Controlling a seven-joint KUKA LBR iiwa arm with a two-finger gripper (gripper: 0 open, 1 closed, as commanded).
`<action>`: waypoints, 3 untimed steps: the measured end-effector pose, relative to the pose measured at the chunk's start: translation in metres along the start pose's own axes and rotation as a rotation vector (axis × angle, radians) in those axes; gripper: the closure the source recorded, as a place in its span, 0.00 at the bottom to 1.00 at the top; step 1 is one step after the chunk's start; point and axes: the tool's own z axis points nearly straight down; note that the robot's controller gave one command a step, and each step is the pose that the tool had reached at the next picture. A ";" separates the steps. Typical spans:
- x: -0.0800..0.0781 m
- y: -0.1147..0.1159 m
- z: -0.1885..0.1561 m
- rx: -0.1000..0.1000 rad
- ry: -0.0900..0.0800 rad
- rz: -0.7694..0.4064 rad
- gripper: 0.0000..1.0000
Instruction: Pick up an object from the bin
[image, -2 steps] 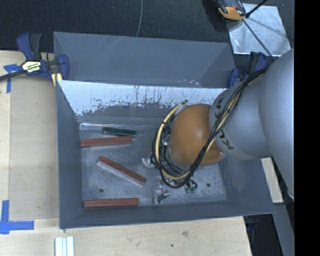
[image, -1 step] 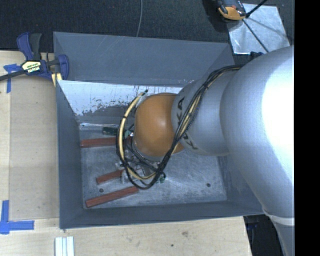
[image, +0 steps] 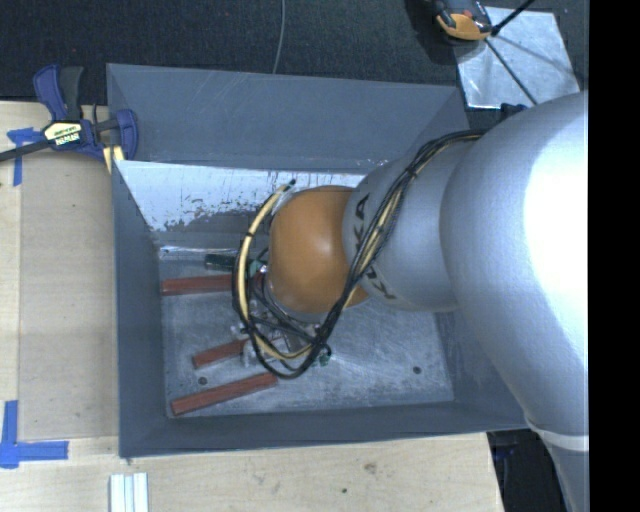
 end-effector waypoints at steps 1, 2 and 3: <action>0.003 0.000 -0.037 0.001 0.031 0.012 1.00; -0.012 -0.006 -0.074 0.000 0.022 0.021 1.00; -0.012 -0.020 -0.147 0.002 0.024 0.092 1.00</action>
Offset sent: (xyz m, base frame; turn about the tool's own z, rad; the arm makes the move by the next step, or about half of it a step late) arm 0.0106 -0.0044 0.0736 0.0217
